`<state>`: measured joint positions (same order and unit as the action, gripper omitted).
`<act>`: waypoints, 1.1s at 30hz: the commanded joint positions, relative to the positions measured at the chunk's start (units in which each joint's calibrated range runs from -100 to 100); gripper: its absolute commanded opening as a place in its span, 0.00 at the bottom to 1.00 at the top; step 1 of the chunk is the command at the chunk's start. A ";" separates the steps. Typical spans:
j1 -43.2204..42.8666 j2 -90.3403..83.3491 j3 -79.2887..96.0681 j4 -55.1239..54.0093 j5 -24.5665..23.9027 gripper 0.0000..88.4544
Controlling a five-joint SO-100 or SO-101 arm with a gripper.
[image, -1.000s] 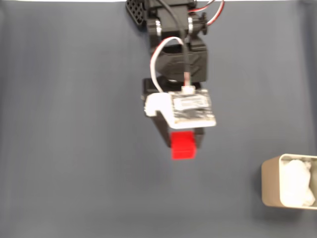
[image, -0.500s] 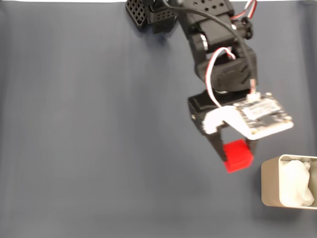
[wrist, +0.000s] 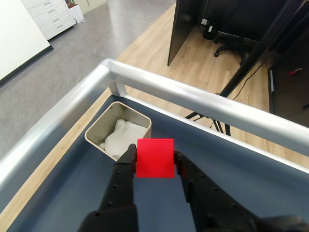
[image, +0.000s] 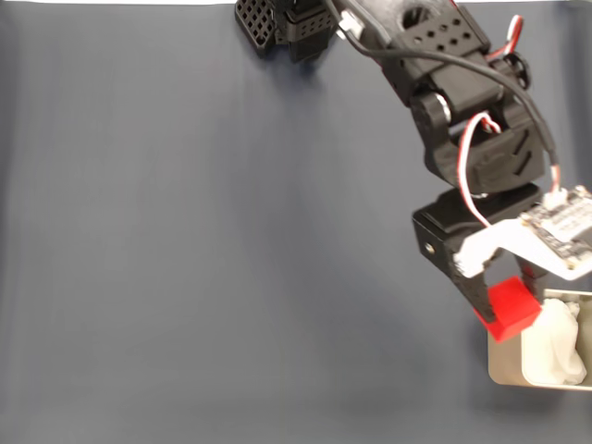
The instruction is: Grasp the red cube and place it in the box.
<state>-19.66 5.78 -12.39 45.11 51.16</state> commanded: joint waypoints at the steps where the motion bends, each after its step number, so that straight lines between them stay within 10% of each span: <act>1: -0.87 1.07 -5.04 0.14 0.49 0.11; 33: -5.41 21.00 -28.40 0.14 1.66 0.11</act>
<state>-24.48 26.88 -37.07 45.11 52.48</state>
